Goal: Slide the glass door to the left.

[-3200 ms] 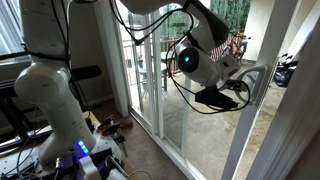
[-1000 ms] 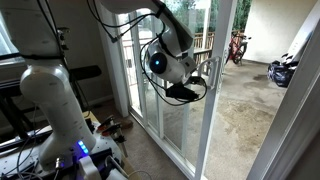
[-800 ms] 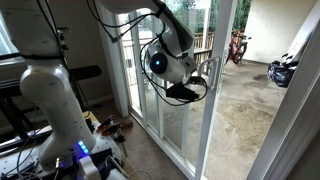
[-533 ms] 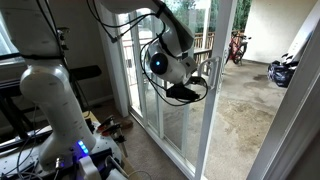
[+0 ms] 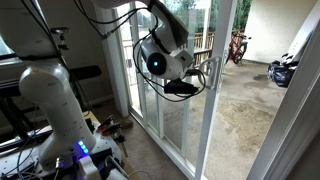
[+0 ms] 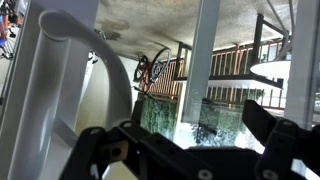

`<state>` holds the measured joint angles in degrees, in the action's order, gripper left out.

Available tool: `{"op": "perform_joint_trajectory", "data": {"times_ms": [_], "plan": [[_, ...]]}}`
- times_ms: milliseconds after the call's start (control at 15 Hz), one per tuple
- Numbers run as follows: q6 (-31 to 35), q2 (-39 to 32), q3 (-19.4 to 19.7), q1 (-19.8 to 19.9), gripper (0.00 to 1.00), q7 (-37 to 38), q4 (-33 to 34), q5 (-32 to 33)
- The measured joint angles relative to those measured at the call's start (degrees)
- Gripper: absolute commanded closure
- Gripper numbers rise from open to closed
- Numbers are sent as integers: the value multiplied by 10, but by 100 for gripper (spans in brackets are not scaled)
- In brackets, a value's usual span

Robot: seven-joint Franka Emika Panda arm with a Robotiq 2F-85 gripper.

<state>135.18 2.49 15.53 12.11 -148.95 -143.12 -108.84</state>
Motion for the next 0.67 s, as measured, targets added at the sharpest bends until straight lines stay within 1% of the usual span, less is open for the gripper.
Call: {"op": "perform_joint_trajectory", "data": {"times_ms": [267, 667], "plan": [[4, 32, 0, 8, 0, 2, -5, 3], [5, 26, 9, 34, 0, 2, -39, 2]]}}
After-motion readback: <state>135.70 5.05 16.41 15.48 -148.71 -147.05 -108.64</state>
